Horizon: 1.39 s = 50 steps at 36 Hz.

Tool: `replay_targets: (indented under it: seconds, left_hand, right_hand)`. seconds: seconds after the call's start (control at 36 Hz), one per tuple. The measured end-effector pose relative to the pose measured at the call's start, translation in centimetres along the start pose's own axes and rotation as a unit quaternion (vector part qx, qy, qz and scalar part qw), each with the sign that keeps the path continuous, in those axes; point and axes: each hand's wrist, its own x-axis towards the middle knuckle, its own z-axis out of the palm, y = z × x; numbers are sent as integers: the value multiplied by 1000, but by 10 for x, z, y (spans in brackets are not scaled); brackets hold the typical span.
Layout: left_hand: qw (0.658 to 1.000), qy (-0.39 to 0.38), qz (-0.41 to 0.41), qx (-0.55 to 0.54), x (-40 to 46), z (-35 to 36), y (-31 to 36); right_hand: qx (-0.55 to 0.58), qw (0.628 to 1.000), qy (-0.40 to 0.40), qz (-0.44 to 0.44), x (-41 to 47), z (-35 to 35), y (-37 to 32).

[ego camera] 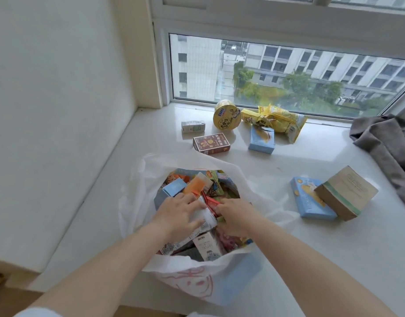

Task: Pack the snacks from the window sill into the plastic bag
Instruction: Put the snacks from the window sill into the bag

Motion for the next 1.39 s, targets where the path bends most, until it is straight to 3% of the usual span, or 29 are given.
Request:
replay_targets:
  seconds: [0.11,0.22,0.33,0.44,0.75,0.94,1.06,1.39]
  left_hand:
    - [999,23,17,31,11,-10,1]
    - [995,95,1,15,32,-19,3]
    - [988,148,-47,-11,59,-35,2]
    - [985,151,-80,-12,94,-59,-5]
    - [983,44,-176,-28,216,-83,-58]
    - [982,-13,-188,16,300,-59,-109]
    - [979,-20,-198,35,343,-37,-149]
    - [979,10,-202,35,413,16,-219]
  right_hand:
    - [-4,996,87,-23,10,-8,7]
    - [7,980,201,-12,20,-16,22]
    - [53,971,227,53,34,-33,35]
    - [107,958,237,120,55,-47,56]
    - [166,957,148,189,145,-64,122]
    - [149,966,42,206,240,-37,155]
    - [113,972,33,205,291,-19,172]
    - [-30,995,-42,87,381,7,205]
